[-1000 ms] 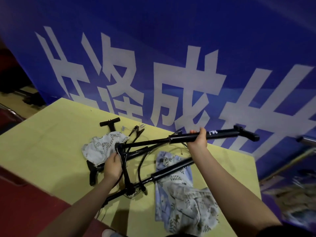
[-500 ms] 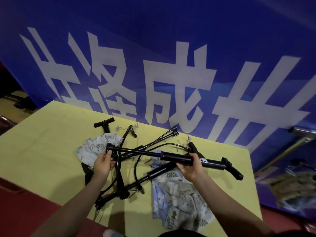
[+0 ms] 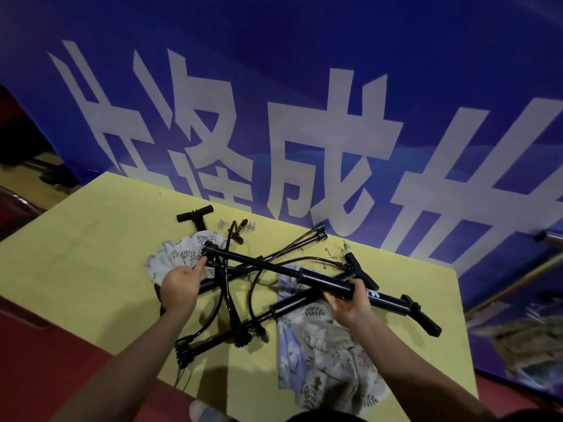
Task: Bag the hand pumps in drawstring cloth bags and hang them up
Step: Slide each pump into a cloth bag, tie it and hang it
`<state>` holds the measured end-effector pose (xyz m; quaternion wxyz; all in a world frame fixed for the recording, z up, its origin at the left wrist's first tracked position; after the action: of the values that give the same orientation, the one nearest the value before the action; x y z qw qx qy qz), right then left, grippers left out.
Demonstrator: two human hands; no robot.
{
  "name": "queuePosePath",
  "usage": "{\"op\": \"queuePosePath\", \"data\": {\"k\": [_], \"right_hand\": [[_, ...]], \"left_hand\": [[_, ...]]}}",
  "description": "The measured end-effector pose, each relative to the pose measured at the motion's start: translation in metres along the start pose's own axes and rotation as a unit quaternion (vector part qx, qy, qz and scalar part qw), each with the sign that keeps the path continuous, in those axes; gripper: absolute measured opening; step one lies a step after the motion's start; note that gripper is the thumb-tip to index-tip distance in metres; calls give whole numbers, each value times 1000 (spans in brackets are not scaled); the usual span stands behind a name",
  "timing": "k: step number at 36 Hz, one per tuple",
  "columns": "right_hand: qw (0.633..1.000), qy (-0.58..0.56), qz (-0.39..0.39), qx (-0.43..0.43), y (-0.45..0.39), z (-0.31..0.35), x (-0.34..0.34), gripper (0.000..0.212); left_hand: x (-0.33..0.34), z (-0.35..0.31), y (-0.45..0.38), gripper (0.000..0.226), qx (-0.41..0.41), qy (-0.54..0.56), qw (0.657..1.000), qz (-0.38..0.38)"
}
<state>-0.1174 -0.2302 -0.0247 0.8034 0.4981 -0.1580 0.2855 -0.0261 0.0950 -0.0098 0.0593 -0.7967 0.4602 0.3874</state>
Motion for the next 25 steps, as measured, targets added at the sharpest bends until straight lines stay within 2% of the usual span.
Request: {"op": "queuePosePath", "data": {"k": [3,7,10,13,19,25], "right_hand": [[1000,-8,0,9,0,0,4,30],[1000,-14,-7,18,1,3,5,32],[999,-36,-10,30,3,5,4,35],[997,-62,-14,35,5,8,5,37],[993,-115,5,28,8,9,5,31],[988,-146,7,-37,9,14,6,32]], "left_hand": [[6,-8,13,57,-55,69,992,90],[20,-24,23,44,-86,207,952,210],[23,-39,29,32,-59,260,925,272],[22,-55,37,24,2,227,921,317],[18,-83,42,25,119,165,933,296],[19,-98,52,26,205,68,944,249]]}}
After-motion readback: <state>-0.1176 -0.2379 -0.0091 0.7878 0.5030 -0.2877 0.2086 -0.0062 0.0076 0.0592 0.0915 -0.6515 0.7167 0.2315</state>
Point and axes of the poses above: each hand's wrist, its own y-axis away from the middle knuckle, its own x-axis out of the palm, z = x × y, the point moved 1 cm from there along -y, towards the middle knuckle, and after that the axes turned 15 degrees about -x, right-handed, at the moved point
